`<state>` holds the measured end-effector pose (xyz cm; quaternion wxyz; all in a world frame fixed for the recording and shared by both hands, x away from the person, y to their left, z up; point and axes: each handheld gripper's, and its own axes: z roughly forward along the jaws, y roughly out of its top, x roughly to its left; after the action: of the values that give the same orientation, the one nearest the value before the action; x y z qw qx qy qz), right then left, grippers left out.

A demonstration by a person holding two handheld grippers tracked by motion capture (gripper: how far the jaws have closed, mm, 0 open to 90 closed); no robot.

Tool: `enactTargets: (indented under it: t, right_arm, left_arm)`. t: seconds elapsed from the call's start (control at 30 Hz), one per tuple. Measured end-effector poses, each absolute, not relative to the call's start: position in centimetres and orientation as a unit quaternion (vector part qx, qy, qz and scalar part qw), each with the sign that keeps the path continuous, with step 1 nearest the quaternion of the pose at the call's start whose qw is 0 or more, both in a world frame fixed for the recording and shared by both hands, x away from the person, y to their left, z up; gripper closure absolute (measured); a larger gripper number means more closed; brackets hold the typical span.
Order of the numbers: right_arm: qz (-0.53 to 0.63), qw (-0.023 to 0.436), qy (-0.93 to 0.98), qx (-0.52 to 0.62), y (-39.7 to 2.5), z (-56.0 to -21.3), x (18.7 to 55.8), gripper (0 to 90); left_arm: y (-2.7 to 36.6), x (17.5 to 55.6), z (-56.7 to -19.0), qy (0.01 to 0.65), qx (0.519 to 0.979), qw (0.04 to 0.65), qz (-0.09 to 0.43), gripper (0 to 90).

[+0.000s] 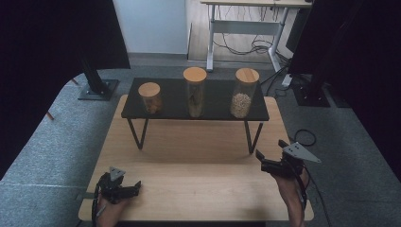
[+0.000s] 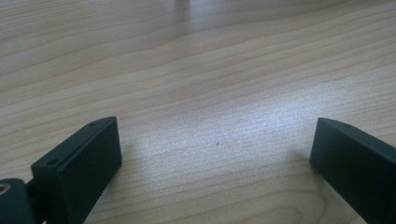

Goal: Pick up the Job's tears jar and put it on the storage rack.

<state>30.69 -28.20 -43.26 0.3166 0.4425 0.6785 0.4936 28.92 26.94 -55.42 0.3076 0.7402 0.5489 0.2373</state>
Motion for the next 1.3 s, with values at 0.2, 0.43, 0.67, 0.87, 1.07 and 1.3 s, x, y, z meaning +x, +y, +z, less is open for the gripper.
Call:
enactTargets:
  t: [0.2, 0.43, 0.67, 0.87, 1.07, 1.3]
  right_arm:
    - [0.486, 0.319, 0.681, 0.445, -28.3, -44.2, 30.5, 4.3]
    - [0.477, 0.321, 0.684, 0.449, -28.4, -45.2, 30.4, 4.2]
    - [0.469, 0.324, 0.686, 0.453, -28.5, -45.9, 30.2, 4.2]
    - [0.463, 0.326, 0.687, 0.456, -28.6, -46.3, 30.1, 4.3]
    - [0.457, 0.328, 0.687, 0.459, -28.5, -46.7, 30.0, 4.3]
    - [0.449, 0.329, 0.688, 0.465, -28.6, -47.4, 29.8, 4.3]
  left_arm:
    - [26.9, 28.9, -55.4, 0.549, 0.740, 0.308, 0.237, 1.9]
    - [26.9, 28.9, -55.4, 0.549, 0.740, 0.308, 0.237, 1.9]
    - [26.9, 28.9, -55.4, 0.549, 0.740, 0.308, 0.237, 1.9]
    - [26.9, 28.9, -55.4, 0.549, 0.740, 0.308, 0.237, 1.9]
    - [26.9, 28.9, -55.4, 0.549, 0.740, 0.308, 0.237, 1.9]
    - [26.9, 28.9, -55.4, 0.549, 0.740, 0.308, 0.237, 1.9]
